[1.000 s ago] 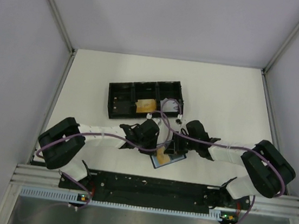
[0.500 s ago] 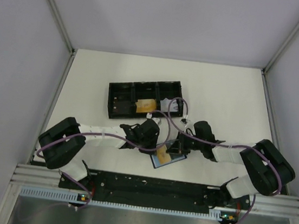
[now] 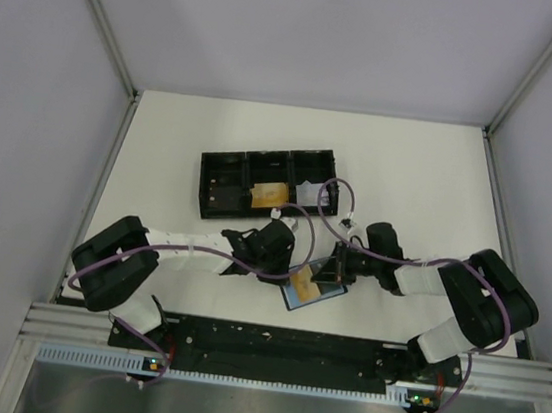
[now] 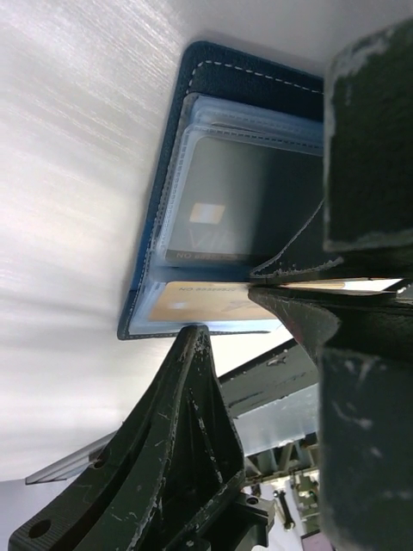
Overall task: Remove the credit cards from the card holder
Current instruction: Remove the credit card from the card holder.
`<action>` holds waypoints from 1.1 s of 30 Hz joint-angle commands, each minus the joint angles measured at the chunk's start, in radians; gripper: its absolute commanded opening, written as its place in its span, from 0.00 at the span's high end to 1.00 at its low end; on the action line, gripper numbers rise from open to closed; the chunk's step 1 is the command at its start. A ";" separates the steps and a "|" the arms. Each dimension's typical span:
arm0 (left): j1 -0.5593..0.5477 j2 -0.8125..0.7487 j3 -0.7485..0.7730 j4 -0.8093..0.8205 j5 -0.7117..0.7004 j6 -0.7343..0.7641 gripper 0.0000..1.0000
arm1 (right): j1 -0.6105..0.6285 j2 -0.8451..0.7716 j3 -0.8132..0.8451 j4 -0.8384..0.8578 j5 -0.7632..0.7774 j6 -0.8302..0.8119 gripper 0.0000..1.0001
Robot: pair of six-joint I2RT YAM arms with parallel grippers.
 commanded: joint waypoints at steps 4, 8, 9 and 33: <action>-0.006 -0.107 -0.035 0.054 0.022 -0.022 0.88 | -0.004 0.017 0.003 0.087 -0.031 0.000 1.00; -0.009 -0.115 -0.002 0.101 0.031 -0.008 0.80 | 0.002 0.040 0.006 0.100 -0.033 0.008 1.00; -0.009 -0.104 0.011 0.099 0.028 -0.002 0.79 | 0.003 0.043 0.007 0.100 -0.036 0.007 1.00; -0.009 0.083 0.036 0.005 0.051 0.001 0.99 | 0.007 0.055 0.027 0.062 -0.022 0.030 0.85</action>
